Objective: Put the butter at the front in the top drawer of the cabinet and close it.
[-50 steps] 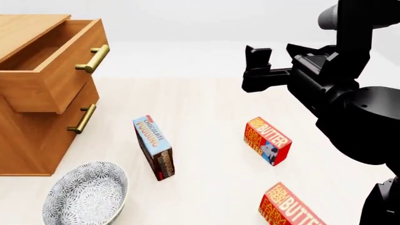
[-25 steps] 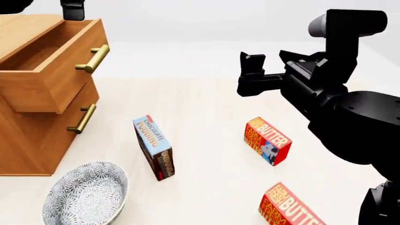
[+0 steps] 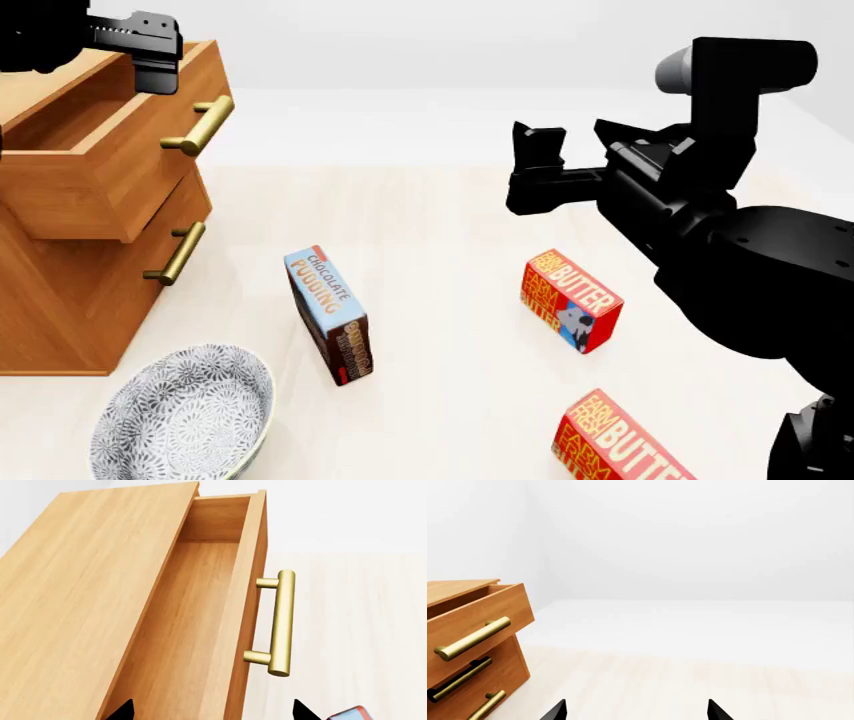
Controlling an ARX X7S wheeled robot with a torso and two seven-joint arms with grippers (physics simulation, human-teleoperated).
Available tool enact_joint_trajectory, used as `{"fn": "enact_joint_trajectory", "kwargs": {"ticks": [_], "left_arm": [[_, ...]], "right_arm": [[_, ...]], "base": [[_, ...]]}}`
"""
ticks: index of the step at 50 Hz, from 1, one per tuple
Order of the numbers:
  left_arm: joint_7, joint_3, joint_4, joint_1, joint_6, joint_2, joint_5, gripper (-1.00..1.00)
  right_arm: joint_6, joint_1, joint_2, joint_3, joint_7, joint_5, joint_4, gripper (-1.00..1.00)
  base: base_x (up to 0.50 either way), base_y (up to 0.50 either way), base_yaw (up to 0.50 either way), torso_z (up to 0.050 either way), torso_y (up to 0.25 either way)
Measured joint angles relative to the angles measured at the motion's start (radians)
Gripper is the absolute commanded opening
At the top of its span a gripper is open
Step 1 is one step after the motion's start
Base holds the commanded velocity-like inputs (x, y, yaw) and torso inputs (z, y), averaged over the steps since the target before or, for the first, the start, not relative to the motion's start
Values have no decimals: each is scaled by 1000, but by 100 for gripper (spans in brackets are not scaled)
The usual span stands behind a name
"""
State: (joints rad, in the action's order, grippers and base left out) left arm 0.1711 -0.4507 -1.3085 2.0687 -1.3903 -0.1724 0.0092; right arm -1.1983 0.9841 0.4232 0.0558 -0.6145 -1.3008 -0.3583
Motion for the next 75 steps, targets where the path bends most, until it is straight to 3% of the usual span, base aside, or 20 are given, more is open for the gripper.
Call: {"fn": "enact_joint_trajectory", "kwargs": {"ticks": [36,57,75], "left_arm": [[68,-26,0,-137,5,-3,-13,100],[372,-231,-1,-158,7,37,26,100],[540,-280,-1,-140,26,105,10,100]], "right_arm": [[20,-13,5,25,-11,0,5,100],[21,-6,8,30,-30,-22,3,100],[22,6,15,31,-40,-48,0,100]], "base": [[0,0,0,0,0],[0,0,0,0,0],[0,0,0,0,0]]}}
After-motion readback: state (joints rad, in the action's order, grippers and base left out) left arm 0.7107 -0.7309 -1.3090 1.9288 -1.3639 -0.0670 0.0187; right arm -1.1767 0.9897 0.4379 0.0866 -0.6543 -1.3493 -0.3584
